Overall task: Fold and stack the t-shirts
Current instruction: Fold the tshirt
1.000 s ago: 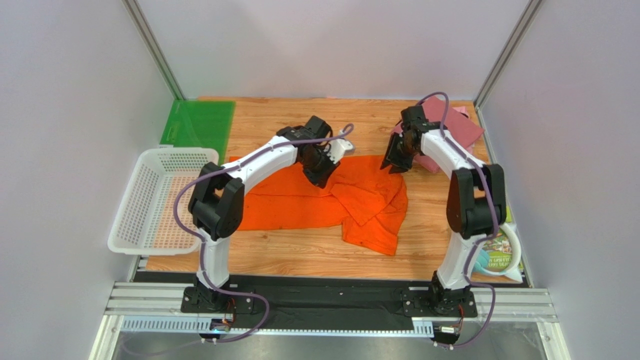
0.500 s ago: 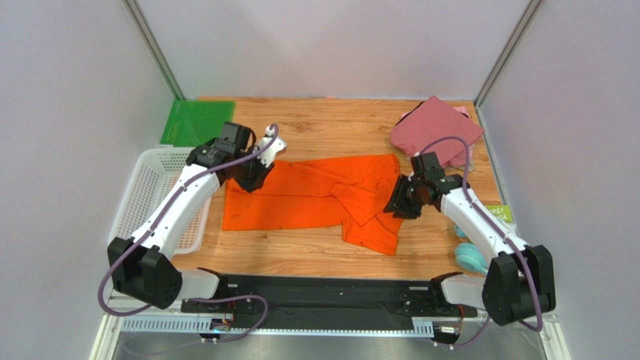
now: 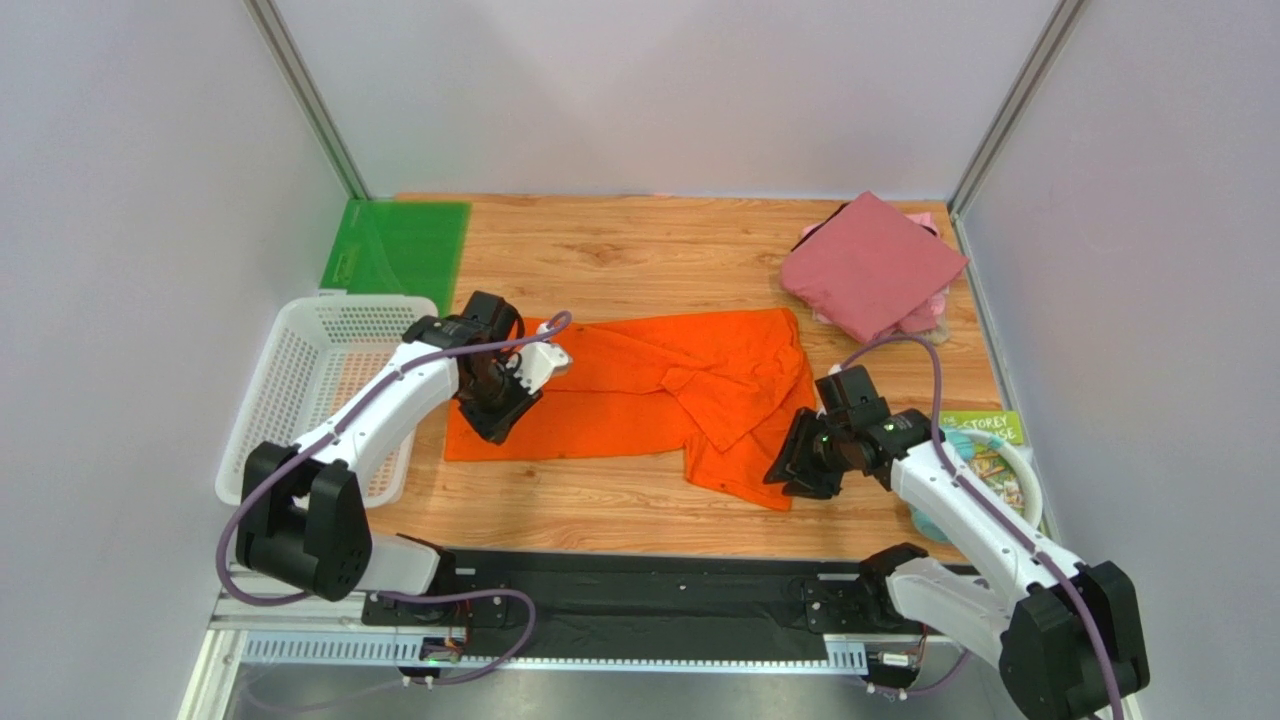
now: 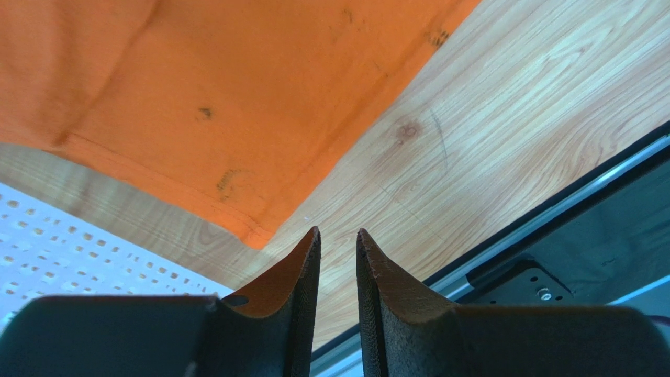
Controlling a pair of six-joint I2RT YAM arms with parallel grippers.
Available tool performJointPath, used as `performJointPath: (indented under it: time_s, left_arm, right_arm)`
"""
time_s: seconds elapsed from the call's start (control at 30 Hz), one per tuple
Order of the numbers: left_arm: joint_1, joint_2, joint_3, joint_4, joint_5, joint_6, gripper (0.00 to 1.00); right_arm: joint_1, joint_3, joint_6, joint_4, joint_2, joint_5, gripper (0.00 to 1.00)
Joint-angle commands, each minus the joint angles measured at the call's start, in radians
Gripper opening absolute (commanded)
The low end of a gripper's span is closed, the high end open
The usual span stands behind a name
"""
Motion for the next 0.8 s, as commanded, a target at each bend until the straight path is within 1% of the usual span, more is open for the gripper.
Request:
performJointPath:
  time_s: [0.0, 0.13, 0.27, 0.47, 0.77]
  left_arm:
    - [0.014, 0.038, -0.022, 0.003, -0.031, 0.001, 0.31]
    - [0.049, 0.034, -0.066, 0.041, -0.028, 0.015, 0.31]
    - [0.11, 0.045, -0.079, 0.066, 0.0, 0.031, 0.3]
    - [0.175, 0.071, -0.096, 0.087, 0.02, 0.056, 0.3]
    - [0.201, 0.101, -0.086, 0.096, 0.037, 0.059, 0.3]
  right_arm:
    - [0.018, -0.04, 0.056, -0.025, -0.037, 0.012, 0.41]
    - [0.049, -0.072, 0.088, -0.031, -0.048, 0.032, 0.41]
    - [0.061, -0.097, 0.108, -0.036, -0.04, 0.061, 0.41]
    - [0.069, -0.103, 0.106, -0.031, 0.007, 0.103, 0.42]
    - [0.069, -0.057, 0.069, 0.018, 0.113, 0.135, 0.43]
